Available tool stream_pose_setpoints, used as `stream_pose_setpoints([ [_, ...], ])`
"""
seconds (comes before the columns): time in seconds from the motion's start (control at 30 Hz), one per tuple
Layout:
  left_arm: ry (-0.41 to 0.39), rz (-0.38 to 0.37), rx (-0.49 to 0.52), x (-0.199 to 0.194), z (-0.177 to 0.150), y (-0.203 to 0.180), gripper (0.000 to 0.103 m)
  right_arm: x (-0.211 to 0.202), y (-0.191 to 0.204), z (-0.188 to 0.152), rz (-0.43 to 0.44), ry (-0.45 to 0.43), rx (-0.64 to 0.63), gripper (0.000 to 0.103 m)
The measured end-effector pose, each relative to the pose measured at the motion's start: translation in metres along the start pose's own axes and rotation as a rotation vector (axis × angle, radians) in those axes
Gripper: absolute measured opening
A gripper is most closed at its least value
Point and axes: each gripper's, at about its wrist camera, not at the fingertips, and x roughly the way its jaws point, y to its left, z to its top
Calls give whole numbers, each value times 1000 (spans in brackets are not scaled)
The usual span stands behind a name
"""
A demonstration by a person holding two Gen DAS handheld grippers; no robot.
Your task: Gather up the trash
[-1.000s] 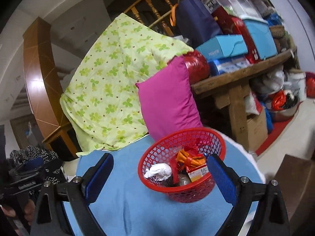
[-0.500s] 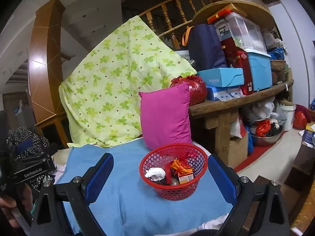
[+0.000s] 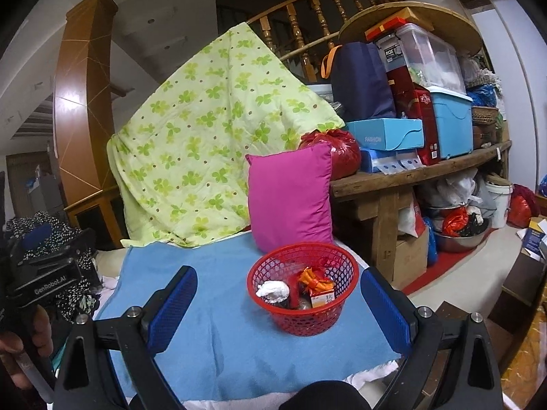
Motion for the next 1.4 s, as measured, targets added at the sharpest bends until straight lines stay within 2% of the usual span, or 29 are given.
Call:
stream_pose_setpoints([
  [0.3,-10,15,12,-11,3,-3,103,-7,9,-3,2,-2,-24,98],
  [0.9,17,21,22,-14,-2,-7,103,-10,0,-6,-21,22,5,98],
  [1.4,84,11,58,-3,-21,-16,103,0,-9,-9,-31,54,41,98],
])
